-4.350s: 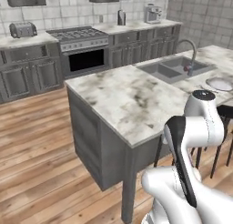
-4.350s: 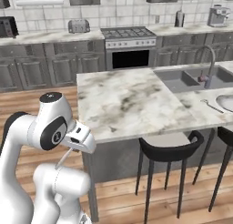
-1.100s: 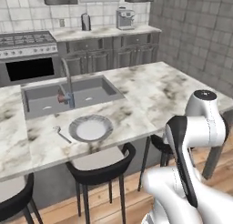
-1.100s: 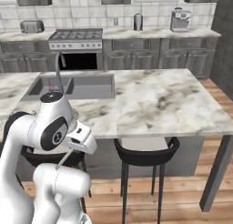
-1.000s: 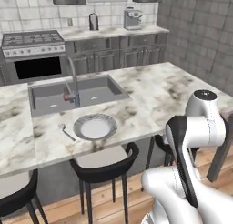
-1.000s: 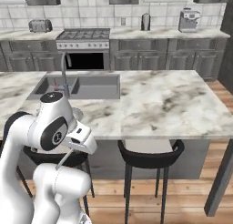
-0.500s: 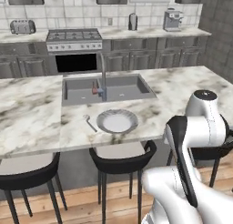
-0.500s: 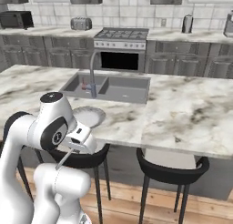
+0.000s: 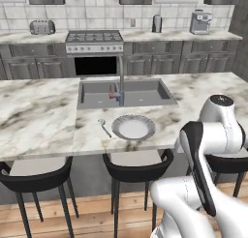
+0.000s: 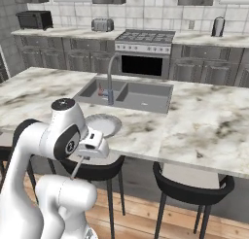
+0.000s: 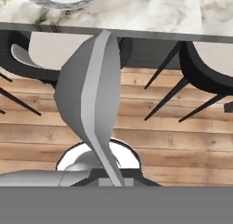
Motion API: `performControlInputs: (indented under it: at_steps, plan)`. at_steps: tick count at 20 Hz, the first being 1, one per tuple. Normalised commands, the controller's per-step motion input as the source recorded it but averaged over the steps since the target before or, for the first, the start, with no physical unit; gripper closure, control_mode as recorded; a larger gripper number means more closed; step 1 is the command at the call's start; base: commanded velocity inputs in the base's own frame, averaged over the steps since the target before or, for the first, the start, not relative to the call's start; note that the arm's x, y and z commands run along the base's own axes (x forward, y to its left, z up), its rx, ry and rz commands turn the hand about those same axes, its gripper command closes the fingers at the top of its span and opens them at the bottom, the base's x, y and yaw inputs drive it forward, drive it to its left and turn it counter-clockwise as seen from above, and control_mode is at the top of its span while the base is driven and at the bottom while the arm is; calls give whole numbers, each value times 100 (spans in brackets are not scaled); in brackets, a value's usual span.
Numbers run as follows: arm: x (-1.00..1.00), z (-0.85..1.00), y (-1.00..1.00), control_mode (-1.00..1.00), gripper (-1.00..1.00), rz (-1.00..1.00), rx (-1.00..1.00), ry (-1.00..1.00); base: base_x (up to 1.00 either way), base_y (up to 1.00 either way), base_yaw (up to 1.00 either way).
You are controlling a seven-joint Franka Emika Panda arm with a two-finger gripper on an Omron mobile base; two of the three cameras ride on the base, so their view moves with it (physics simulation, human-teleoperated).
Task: Take the fork and place it on the left side of the plate. Then take the spoon and place it on the right side of the plate. Make sure they're directly next to the plate.
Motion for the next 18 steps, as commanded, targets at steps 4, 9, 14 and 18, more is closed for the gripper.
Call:
performControlInputs:
  at_steps: [4,9,14,18]
  plan:
    - [44,-1,-19,-100,100,27,0,-10,0,0,0]
    - [52,0,-1,-100,100,14,0,-14,0,0,0]
    - [58,0,0,-100,100,0,1,-5,0,0,0]
    - [68,0,0,-100,100,-3,2,0,0,0,0]
